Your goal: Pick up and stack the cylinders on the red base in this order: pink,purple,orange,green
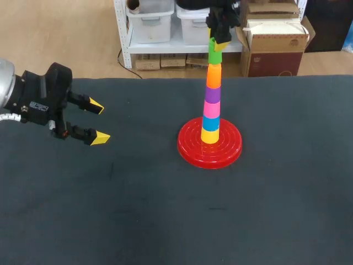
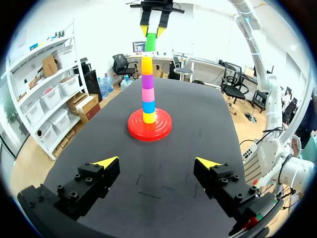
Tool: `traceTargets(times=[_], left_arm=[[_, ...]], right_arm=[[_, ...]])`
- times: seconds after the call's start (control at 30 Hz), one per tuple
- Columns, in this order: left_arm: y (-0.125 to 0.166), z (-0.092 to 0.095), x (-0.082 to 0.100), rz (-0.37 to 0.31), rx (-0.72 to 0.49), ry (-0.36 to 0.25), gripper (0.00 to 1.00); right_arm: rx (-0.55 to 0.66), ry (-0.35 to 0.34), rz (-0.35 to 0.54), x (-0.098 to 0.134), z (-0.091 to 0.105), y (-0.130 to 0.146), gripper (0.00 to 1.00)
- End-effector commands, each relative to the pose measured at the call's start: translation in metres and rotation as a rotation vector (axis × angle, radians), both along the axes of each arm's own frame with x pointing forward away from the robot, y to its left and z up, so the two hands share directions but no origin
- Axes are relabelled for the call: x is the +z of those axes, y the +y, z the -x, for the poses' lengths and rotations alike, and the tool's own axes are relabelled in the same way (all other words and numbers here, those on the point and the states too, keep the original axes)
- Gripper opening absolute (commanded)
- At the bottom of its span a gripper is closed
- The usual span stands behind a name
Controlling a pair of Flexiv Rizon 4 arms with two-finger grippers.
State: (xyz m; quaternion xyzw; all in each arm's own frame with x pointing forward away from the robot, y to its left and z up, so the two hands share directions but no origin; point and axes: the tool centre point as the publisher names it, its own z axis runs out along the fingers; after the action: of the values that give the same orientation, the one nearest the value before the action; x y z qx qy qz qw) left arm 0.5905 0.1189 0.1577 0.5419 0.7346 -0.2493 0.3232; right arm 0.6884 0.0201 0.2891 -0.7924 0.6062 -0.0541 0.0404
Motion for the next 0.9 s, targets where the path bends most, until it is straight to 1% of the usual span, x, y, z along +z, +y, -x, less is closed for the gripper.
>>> traceTargets(times=[0.03,0.63,0.9], left_arm=[[0.0012,0.0003,-0.0015,0.004,-0.001,-0.004,1.0],[0.0012,0.0003,-0.0015,0.004,-0.001,-0.004,1.0],[0.0012,0.0003,-0.0015,0.004,-0.001,-0.004,1.0]], right_arm=[[-0.002,0.011,-0.002,-0.0006,-0.0044,-0.0008,0.0],[-0.006,0.038,-0.011,-0.0085,-0.0032,-0.0053,0.0],[-0.012,0.034,-0.024,-0.0104,-0.0058,-0.0072,0.0]])
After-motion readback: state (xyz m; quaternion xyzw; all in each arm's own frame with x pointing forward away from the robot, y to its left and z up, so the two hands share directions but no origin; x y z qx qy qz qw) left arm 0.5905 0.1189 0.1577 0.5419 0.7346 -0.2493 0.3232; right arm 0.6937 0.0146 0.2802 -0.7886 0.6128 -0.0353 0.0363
